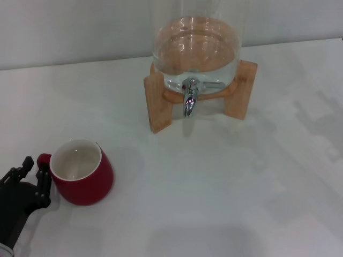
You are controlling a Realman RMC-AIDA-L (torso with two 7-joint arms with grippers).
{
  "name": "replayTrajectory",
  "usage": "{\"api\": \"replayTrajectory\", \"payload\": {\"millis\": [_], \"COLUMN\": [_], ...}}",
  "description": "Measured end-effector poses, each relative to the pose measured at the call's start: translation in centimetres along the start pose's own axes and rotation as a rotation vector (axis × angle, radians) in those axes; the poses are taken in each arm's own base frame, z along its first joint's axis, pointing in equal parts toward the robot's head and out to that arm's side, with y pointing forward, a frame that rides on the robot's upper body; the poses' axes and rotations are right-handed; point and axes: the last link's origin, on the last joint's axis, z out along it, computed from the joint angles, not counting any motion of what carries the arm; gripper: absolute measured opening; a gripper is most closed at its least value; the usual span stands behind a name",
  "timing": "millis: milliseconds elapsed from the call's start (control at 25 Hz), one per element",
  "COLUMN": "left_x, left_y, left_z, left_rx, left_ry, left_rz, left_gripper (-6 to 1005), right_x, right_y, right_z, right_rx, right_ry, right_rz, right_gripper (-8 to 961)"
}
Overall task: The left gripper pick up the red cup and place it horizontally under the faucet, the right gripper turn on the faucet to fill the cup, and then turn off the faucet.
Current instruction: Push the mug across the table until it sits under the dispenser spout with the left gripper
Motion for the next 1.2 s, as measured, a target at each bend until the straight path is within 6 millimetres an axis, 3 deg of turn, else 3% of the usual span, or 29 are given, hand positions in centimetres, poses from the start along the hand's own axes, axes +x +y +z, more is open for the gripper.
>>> {"api": "replayTrajectory", "payload": {"millis": [240,760,1200], "left_x": [0.1,0.3,1.2], "left_y": [0.2,0.4,0.6], "left_z": [0.2,0.5,2.3], "left_rx": [-0.008,-0.024,-0.085], "left_ry": [0.003,0.007,0.020], "left_rz": [-0.001,0.003,-0.019], "left_gripper": [185,138,138], "right_x": [0.0,0.0,-0.1], "right_y": [0.0,0.0,0.1], "right_z": [0.0,0.0,0.0], "right_rx": [0.000,-0.002,-0.006], "right_ry": [-0.001,0.000,-0.004], "right_rz": [0.001,-0.001,0.003], "right_gripper": [755,755,755]}}
